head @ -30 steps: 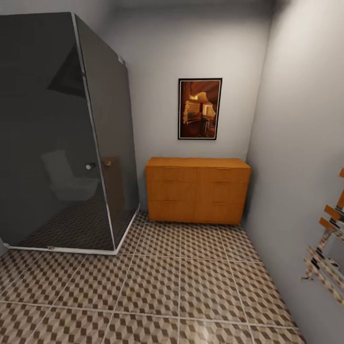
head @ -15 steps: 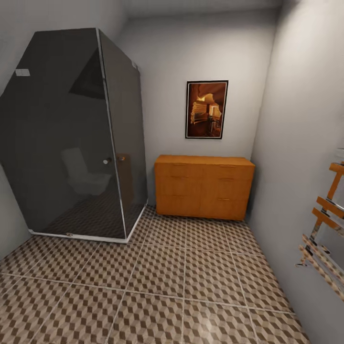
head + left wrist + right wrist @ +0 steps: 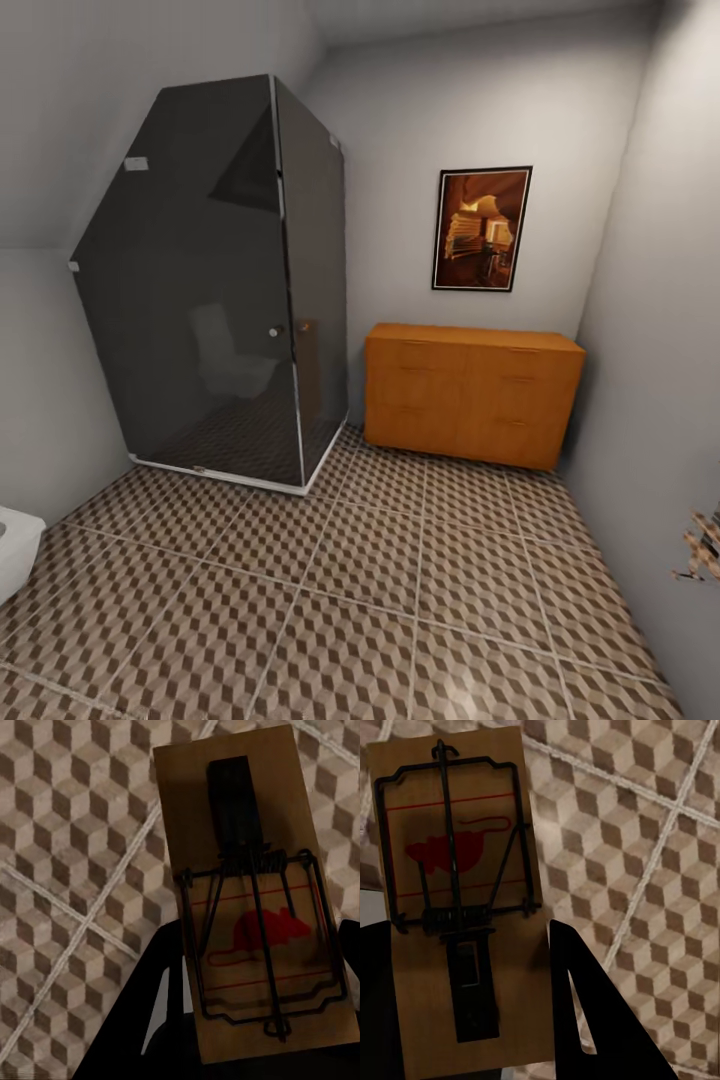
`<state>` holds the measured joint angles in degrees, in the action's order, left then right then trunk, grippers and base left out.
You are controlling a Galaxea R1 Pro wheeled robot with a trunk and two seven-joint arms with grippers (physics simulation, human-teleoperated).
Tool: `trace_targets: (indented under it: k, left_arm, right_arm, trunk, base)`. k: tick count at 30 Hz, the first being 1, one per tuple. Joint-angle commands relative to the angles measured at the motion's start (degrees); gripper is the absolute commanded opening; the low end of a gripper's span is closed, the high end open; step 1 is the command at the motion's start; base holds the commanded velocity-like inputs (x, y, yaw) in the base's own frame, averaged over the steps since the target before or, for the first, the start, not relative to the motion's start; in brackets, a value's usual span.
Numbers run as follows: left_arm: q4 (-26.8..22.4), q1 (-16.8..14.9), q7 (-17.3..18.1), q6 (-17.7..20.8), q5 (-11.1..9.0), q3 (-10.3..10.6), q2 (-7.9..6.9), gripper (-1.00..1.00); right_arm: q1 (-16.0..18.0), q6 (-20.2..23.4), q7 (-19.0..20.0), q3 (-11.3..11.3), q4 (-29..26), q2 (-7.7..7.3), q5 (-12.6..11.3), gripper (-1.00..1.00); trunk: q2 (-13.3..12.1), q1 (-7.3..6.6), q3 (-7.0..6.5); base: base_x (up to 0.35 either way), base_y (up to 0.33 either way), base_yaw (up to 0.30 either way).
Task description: Take the four mousetraps from the cabinet in the bathroom and place them on the bathroom floor. Make sure all four end up on the same floor surface, and ensure that at least two of them are either under or directly next to the same bathroom sink.
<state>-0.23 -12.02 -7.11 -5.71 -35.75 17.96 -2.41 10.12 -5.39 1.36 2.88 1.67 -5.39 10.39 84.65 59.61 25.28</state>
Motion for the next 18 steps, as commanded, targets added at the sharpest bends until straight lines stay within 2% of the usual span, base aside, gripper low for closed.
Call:
trace_targets:
  k: [1,18]
  left_arm:
    - [-0.03,-0.02,-0.45,-0.06,-0.17,0.46,0.00,-1.00]
    - [-0.03,-0.02,-0.69,-2.57,-0.35,0.45,-0.05,-1.00]
  right_arm:
    - [0.07,-0.34,0.13,0.31,0.18,-0.02,0.24,-1.00]
    - [0.07,-0.32,0.09,0.29,0.18,-0.06,0.26,-1.00]
  trunk:
    - [0.03,0.00,0.06]
    - [0.03,0.00,0.06]
  base:
    - [-0.005,0.001,0.276]
    - [-0.001,0.000,0.276]
